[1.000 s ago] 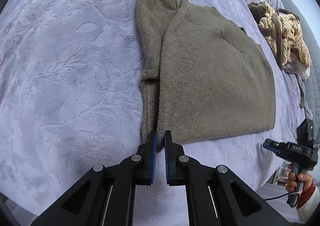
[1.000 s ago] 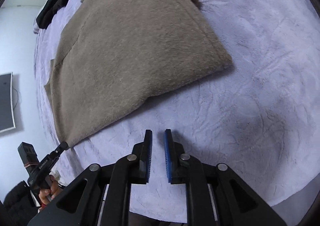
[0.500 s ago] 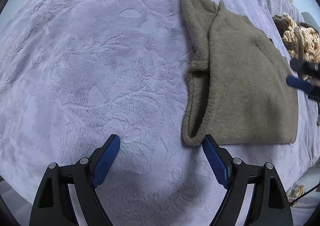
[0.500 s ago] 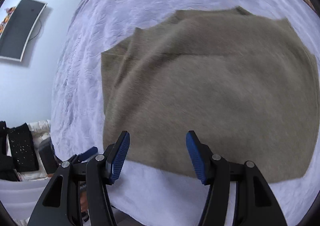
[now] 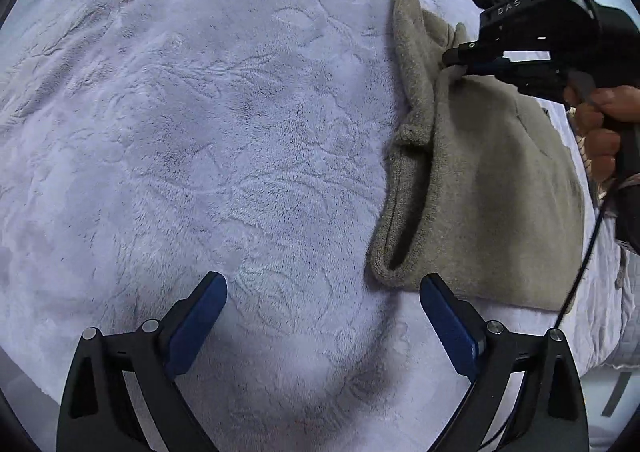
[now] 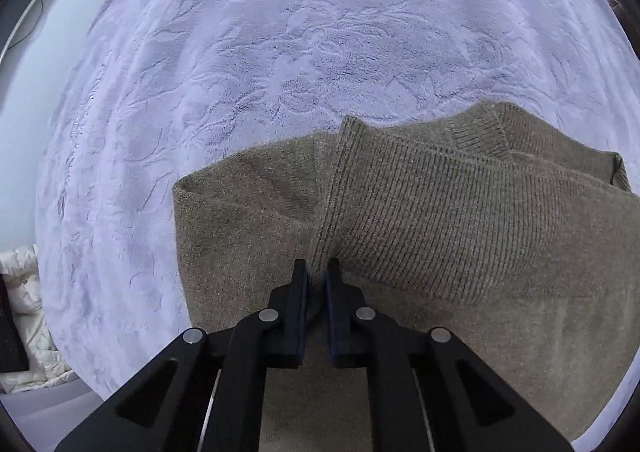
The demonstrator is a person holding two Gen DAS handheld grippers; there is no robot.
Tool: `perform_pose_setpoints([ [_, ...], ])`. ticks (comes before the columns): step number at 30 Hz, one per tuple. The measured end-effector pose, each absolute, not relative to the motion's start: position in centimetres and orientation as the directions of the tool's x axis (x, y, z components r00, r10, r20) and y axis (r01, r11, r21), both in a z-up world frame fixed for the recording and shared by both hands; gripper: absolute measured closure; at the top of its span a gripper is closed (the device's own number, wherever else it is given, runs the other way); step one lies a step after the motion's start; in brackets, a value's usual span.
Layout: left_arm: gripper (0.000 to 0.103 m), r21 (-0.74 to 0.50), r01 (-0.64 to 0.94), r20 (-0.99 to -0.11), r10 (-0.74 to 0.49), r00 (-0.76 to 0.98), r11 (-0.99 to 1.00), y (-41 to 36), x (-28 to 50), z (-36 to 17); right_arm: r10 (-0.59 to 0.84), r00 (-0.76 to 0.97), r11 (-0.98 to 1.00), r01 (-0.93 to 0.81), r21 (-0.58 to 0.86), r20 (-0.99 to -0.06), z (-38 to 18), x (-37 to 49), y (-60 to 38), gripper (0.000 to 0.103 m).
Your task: Fold small clothes
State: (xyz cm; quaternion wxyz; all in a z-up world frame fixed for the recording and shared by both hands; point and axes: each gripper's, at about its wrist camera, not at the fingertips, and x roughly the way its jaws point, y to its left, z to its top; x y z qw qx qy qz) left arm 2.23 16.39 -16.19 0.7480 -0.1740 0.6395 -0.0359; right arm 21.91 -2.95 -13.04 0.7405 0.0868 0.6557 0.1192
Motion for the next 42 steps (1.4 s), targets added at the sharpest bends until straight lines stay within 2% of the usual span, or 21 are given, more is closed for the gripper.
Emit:
perform_pose_setpoints([
  [6,0.005,-0.320,-0.178,-0.933,-0.276,0.232,0.931,16.7,1.5,-13.9,0.393,0.098,0.916,-0.132,0.380,-0.914,-12.5,22.3,-3.1,0.087],
  [12,0.005,-0.298,-0.179,-0.937,-0.252,0.241,0.937,15.8,3.2,-14.4,0.481,0.116,0.875,-0.135,0.466,-0.869,-9.9,19.7,-5.6,0.086],
  [15,0.005,-0.234,-0.228,-0.962,-0.191,0.196,0.945,16.2,3.5,-16.2,0.503,0.086,0.862,-0.122,0.492,-0.860,-10.3,17.3,-6.4,0.086],
  [17,0.005,-0.252,-0.254,-0.961,-0.212,0.176,0.934,17.1,3.3,-17.1,0.510,0.055,0.857,-0.113,0.503,-0.858,-11.0,15.4,-6.4,0.086],
  [23,0.005,-0.241,-0.210,-0.963,-0.208,0.170,0.947,17.8,2.1,-16.4,0.506,-0.022,0.859,-0.082,0.506,-0.862,-13.7,12.0,-5.0,0.086],
  [29,0.005,-0.234,-0.206,-0.966,-0.204,0.158,0.950,17.4,0.0,-15.6,0.506,-0.031,0.857,-0.091,0.506,-0.862,-13.3,8.1,-5.2,0.086],
  [31,0.005,-0.232,-0.194,-0.967,-0.204,0.154,0.953,17.1,-0.2,-15.3,0.497,-0.032,0.864,-0.078,0.498,-0.867,-13.3,6.9,-6.1,0.081],
  [33,0.005,-0.235,-0.188,-0.966,-0.208,0.152,0.954,16.8,-0.7,-14.9,0.492,-0.033,0.868,-0.054,0.493,-0.870,-13.4,5.6,-7.4,0.072],
  [34,0.005,-0.236,-0.185,-0.966,-0.210,0.151,0.954,16.7,-1.0,-14.7,0.489,-0.030,0.871,-0.042,0.490,-0.872,-13.5,5.1,-8.0,0.062],
  [35,0.005,-0.236,-0.182,-0.966,-0.211,0.150,0.954,16.6,-1.2,-14.5,0.488,-0.026,0.872,-0.029,0.489,-0.872,-13.5,4.5,-8.7,0.060],
  [42,0.005,-0.224,-0.140,-0.969,-0.205,0.134,0.965,15.4,-2.1,-13.7,0.496,0.009,0.865,0.085,0.495,-0.868,-13.8,1.2,-12.6,0.059],
])
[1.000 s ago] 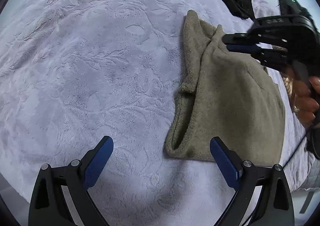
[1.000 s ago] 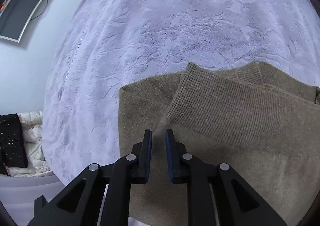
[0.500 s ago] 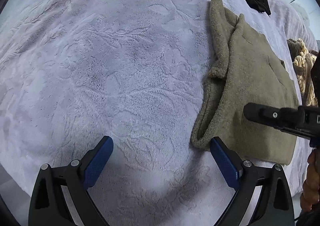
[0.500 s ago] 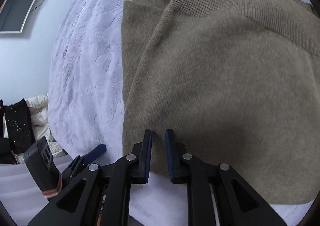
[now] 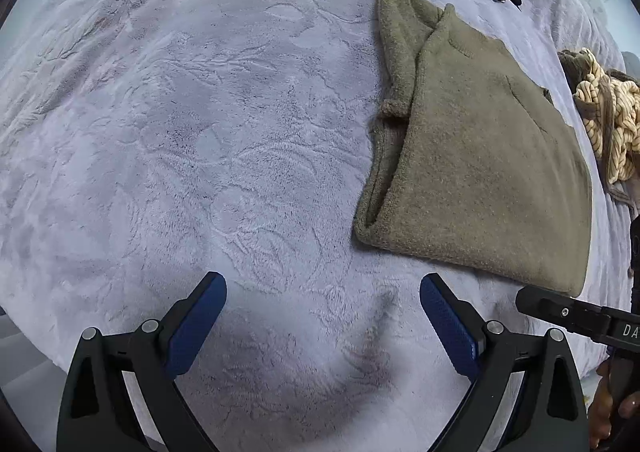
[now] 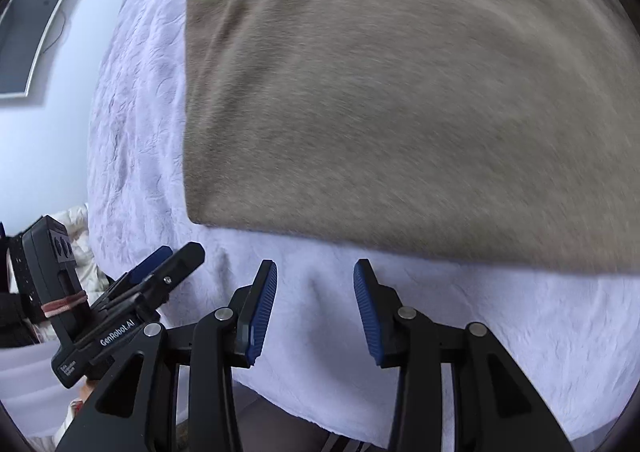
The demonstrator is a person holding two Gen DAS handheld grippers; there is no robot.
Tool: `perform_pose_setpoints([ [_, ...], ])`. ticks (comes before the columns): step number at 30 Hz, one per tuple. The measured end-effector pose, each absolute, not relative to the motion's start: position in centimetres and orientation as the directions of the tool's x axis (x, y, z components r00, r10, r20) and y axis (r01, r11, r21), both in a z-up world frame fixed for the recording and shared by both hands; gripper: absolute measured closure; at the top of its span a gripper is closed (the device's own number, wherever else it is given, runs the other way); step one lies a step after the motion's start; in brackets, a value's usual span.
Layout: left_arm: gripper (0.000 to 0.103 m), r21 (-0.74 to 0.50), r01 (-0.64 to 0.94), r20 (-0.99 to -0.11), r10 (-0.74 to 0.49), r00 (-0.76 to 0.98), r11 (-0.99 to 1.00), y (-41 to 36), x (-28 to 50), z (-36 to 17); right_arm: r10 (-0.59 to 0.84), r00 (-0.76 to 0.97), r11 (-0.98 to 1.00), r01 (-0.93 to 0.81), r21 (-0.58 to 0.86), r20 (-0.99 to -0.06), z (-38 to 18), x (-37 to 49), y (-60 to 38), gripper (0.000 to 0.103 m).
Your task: Fold small clothes
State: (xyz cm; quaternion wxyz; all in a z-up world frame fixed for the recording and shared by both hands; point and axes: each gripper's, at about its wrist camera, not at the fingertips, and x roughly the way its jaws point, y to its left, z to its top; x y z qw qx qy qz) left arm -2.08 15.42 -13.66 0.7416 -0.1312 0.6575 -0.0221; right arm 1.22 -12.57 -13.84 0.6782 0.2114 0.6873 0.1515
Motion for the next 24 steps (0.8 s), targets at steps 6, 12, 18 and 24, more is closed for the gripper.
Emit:
perform_pose_setpoints([
  [6,0.005,-0.222,-0.086,-0.970,-0.211,0.117,0.971,13.3,-1.7,-13.0,0.510,0.042,0.845,0.159,0.510,-0.859,-14.3,-0.8,-14.5,0.058],
  [12,0.005,-0.229,-0.039,-0.970,-0.225,0.096,0.973,11.6,-1.1,-12.6,0.532,0.067,0.818,0.218,0.533,-0.844,-14.9,-1.8,-16.3,0.058],
  [18,0.005,-0.249,-0.017,-0.966,-0.247,0.081,0.968,10.3,-1.0,-12.6,0.550,0.080,0.793,0.263,0.550,-0.831,-16.0,-2.6,-16.7,0.058],
  [24,0.005,-0.289,-0.038,-0.956,-0.286,0.058,0.957,9.6,-1.0,-13.1,0.567,0.082,0.775,0.282,0.565,-0.820,-17.0,-3.0,-16.8,0.051],
])
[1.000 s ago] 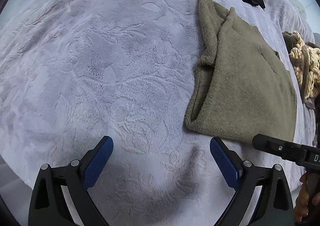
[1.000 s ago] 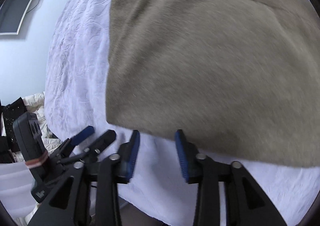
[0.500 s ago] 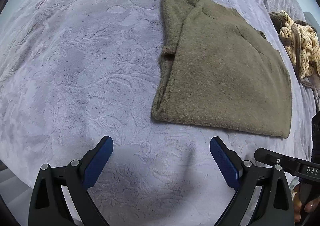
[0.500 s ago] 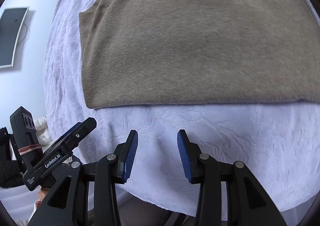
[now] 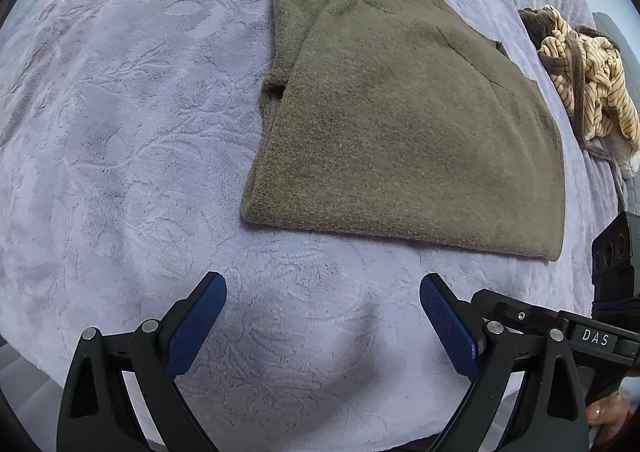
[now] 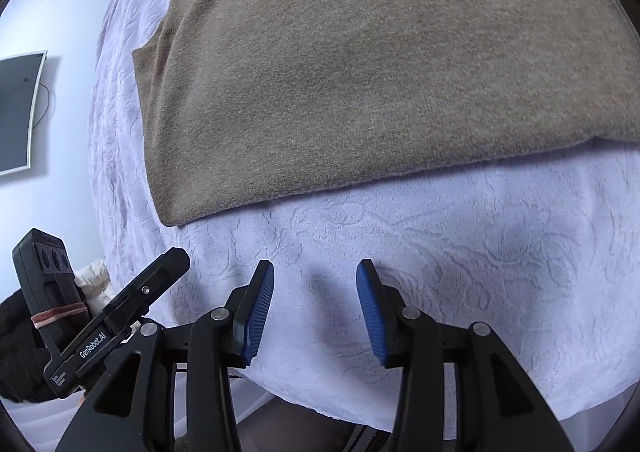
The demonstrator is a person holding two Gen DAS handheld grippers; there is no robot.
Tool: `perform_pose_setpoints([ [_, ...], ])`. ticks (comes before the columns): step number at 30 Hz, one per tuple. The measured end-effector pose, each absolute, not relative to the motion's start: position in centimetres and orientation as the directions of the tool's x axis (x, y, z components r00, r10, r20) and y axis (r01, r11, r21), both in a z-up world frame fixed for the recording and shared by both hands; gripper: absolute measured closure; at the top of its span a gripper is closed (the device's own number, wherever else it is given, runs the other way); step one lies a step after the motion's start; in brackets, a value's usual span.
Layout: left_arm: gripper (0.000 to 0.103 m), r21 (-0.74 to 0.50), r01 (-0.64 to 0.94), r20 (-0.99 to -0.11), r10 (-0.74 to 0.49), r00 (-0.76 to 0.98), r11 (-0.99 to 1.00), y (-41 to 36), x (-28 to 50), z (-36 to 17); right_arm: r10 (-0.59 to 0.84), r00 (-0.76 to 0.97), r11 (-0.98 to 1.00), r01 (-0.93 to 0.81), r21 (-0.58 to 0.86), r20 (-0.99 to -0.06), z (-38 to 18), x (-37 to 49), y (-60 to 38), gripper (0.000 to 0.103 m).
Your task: Fold small clothes
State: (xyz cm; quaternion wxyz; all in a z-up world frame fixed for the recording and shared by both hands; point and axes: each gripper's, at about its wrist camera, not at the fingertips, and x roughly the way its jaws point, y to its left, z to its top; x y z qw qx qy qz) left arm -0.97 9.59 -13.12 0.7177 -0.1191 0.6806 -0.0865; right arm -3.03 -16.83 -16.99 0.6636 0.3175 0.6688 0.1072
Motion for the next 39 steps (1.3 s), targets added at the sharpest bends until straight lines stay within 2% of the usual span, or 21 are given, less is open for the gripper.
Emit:
perform_pose_setpoints([
  [4,0.005,-0.351,-0.092,-0.936,-0.348,0.048,0.932,10.0,-0.8,-13.7,0.614,0.110,0.729,0.300,0.615,-0.782,-17.8,-2.8,-17.5,0.045],
  [16,0.005,-0.591,-0.226,-0.803,-0.590,0.083,0.774,10.6,-0.1,-15.7,0.778,0.307,0.406,0.421,0.811,-0.548,-22.3,0.7,-18.9,0.045],
  [19,0.005,-0.630,-0.278,-0.770,-0.628,0.108,0.725,10.7,-0.1,-16.3,0.789,0.331,0.368,0.421,0.829,-0.518,-22.9,1.4,-19.6,0.094],
  [24,0.005,-0.706,-0.345,-0.696,-0.695,0.178,0.618,10.5,0.1,-16.6,0.806,0.355,0.389,0.284,0.876,-0.473,-19.8,2.6,-19.8,0.094],
  [28,0.005,-0.727,-0.393,-0.672,-0.701,0.240,0.563,9.6,1.6,-17.3,0.814,0.340,0.402,0.256,0.879,-0.471,-19.2,2.6,-20.3,0.094],
  [31,0.005,-0.715,-0.421,-0.689,-0.663,0.291,0.559,9.6,3.2,-17.5,0.816,0.320,0.415,0.255,0.873,-0.481,-19.6,2.4,-20.4,0.094],
  [34,0.006,-0.665,-0.434,-0.745,-0.575,0.338,0.607,10.1,4.5,-16.8,0.816,0.297,0.436,0.248,0.865,-0.496,-19.8,2.0,-19.8,0.094],
  [35,0.016,-0.641,-0.435,-0.767,-0.540,0.347,0.632,10.2,4.7,-16.5,0.816,0.289,0.441,0.247,0.863,-0.500,-19.9,1.9,-19.6,0.094],
  [36,0.035,-0.611,-0.429,-0.791,-0.503,0.348,0.665,9.9,5.1,-16.3,0.816,0.280,0.448,0.246,0.859,-0.506,-20.1,1.8,-19.6,0.094],
  [37,0.047,-0.585,-0.414,-0.810,-0.478,0.340,0.697,9.4,5.5,-16.2,0.815,0.276,0.453,0.245,0.857,-0.509,-20.2,1.7,-19.5,0.094],
  [38,0.072,-0.552,-0.395,-0.831,-0.449,0.328,0.734,9.2,5.7,-16.1,0.815,0.267,0.460,0.241,0.855,-0.514,-20.1,1.7,-19.5,0.094],
  [39,0.077,-0.522,-0.371,-0.848,-0.423,0.318,0.768,8.9,6.0,-16.0,0.814,0.260,0.468,0.235,0.852,-0.519,-19.9,1.7,-19.3,0.094],
])
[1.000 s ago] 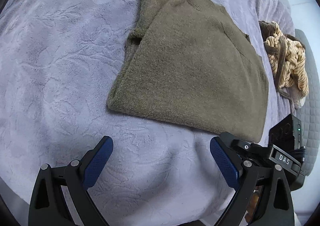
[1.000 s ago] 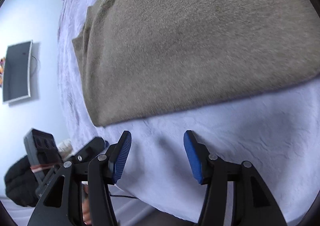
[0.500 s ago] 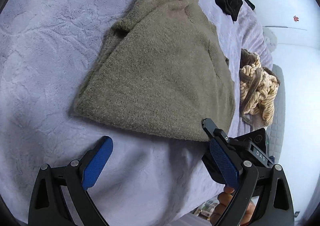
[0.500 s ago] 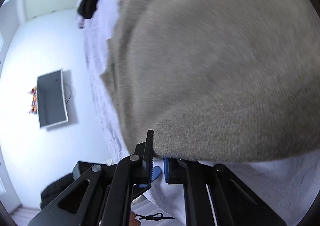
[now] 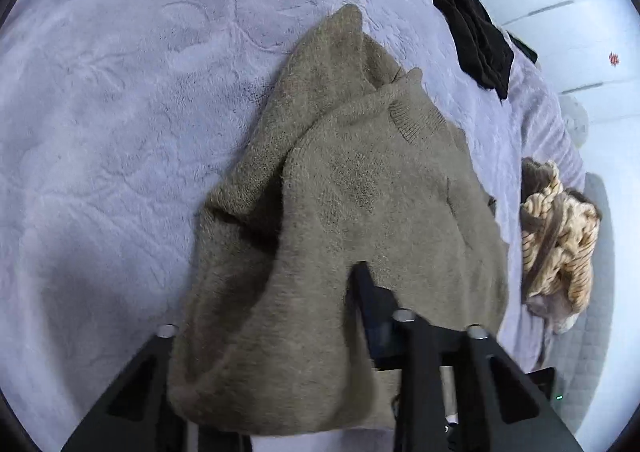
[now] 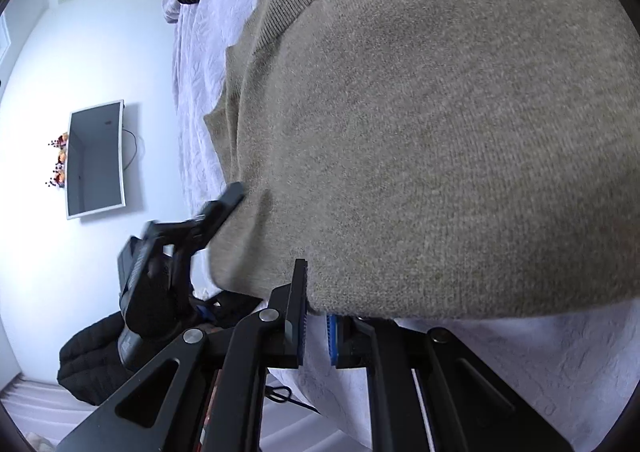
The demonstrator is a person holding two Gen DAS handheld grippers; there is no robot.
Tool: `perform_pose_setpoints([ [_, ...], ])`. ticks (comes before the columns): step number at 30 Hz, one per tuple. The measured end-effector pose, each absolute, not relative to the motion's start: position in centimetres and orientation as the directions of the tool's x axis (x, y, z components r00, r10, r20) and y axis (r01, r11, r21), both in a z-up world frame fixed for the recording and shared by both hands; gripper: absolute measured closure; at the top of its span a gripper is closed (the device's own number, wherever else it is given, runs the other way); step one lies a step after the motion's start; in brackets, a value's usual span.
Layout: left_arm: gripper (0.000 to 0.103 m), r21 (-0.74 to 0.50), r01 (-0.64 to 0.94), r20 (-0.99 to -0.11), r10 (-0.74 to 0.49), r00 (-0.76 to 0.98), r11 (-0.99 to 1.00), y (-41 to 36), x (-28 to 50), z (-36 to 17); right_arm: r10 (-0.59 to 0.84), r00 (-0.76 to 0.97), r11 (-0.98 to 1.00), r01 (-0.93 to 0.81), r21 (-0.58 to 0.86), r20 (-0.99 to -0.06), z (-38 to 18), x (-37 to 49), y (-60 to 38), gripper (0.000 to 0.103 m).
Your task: Fold small clothes
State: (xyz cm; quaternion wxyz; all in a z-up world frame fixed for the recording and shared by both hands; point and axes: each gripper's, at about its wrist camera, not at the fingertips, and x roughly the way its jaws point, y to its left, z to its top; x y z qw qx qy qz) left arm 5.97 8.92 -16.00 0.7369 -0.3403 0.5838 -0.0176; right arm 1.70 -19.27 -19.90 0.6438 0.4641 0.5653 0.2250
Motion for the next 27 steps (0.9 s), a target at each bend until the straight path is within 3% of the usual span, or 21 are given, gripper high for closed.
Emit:
perform_pose_setpoints([
  [2,0.083,-0.463,-0.308,-0.871,-0.362,0.332,0.831,8.2,6.1,-15.2,0.806,0.232,0.506,0.208,0.837,-0.545,-19.2,1.8,-19.2,0.092],
  [9,0.083,-0.147,0.023,-0.897,-0.143,0.418,0.989,3.9,5.4,-12.1,0.702,0.157,0.700,0.030,0.714,-0.695,-13.2,3.3,-19.9,0.090],
  [10,0.083,-0.124,0.049,-0.895,-0.133,0.426,0.991,3.5,5.2,-11.9,0.681,0.163,0.723,0.002,0.690,-0.714,-12.2,4.0,-19.9,0.085],
  [12,0.083,-0.067,0.107,-0.886,-0.108,0.452,0.992,2.6,5.0,-11.4,0.647,0.166,0.758,-0.041,0.650,-0.744,-10.4,5.9,-19.8,0.049],
  [13,0.083,-0.031,0.144,-0.877,-0.096,0.471,0.989,1.9,4.9,-11.1,0.640,0.164,0.766,-0.060,0.640,-0.751,-9.6,6.9,-19.6,0.026],
  [18,0.083,0.114,0.318,-0.824,-0.090,0.560,0.941,-1.1,3.7,-9.3,0.640,0.086,0.765,-0.172,0.621,-0.764,-6.8,13.2,-16.4,0.024],
  [27,0.083,0.100,0.337,-0.817,-0.116,0.564,0.936,-1.4,4.2,-8.8,0.485,-0.176,0.792,-0.326,0.515,-0.857,-9.2,20.4,-4.7,0.016],
])
